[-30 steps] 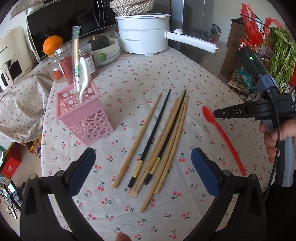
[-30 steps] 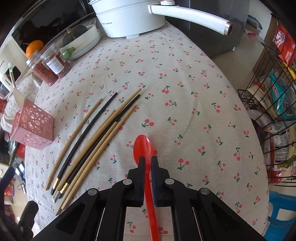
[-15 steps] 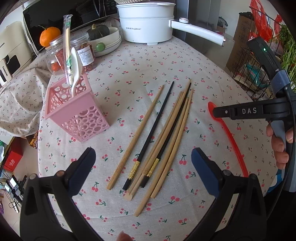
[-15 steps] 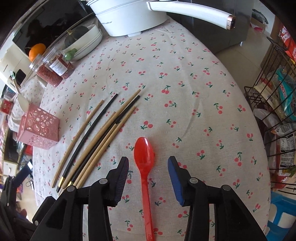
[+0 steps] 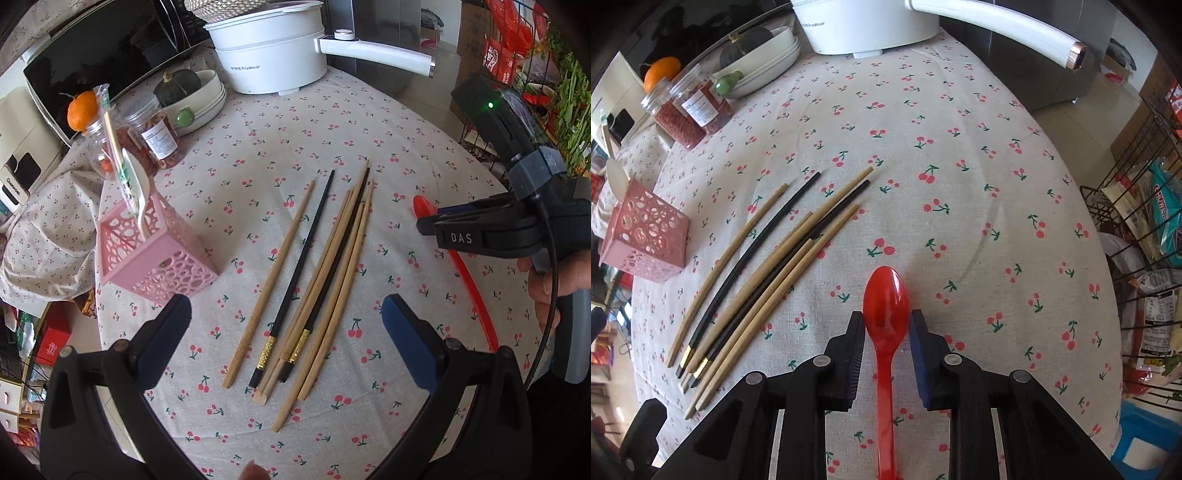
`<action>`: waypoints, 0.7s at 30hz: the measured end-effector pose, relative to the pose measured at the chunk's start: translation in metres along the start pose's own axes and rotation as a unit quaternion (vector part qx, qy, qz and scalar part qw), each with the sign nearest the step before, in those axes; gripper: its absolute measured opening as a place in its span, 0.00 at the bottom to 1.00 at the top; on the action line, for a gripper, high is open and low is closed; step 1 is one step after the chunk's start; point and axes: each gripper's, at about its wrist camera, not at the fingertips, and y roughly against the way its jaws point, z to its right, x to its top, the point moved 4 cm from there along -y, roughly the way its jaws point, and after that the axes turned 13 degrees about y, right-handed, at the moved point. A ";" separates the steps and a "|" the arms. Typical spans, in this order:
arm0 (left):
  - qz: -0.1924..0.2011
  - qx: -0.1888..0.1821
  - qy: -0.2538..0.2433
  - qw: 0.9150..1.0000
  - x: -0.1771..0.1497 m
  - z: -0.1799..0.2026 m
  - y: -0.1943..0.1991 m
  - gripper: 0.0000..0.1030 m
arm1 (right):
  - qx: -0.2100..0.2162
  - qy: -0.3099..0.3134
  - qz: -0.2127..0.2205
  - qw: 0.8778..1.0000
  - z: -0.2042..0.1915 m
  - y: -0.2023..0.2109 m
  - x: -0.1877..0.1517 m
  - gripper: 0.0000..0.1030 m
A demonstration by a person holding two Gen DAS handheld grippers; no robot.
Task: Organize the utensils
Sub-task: 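Lift the red spoon with the right gripper while the left grasps a wooden chopstick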
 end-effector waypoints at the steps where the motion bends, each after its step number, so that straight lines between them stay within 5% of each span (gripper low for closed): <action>1: 0.000 0.006 -0.003 1.000 0.005 0.004 -0.001 0.99 | 0.000 -0.004 0.002 1.000 0.004 0.002 0.000 0.24; 5: -0.018 0.001 0.011 1.000 0.029 0.018 -0.013 0.87 | 0.009 -0.017 0.009 1.000 0.014 0.010 -0.001 0.24; 6: -0.027 -0.009 0.018 0.999 0.035 0.022 -0.017 0.84 | 0.012 -0.020 0.010 1.000 0.016 0.012 -0.001 0.18; 7: -0.035 -0.019 0.024 0.999 0.041 0.025 -0.022 0.76 | 0.014 -0.020 0.010 1.000 0.017 0.012 -0.001 0.10; 14: -0.085 0.012 0.035 0.996 0.067 0.028 -0.074 0.33 | 0.038 -0.033 0.007 0.999 0.027 0.014 0.000 0.09; 17: -0.101 0.021 0.035 0.994 0.068 0.024 -0.094 0.23 | 0.055 -0.044 0.004 0.997 0.031 0.013 0.001 0.10; 21: -0.113 0.026 0.029 0.993 0.070 0.021 -0.112 0.22 | 0.069 -0.059 0.003 0.996 0.037 0.015 0.003 0.19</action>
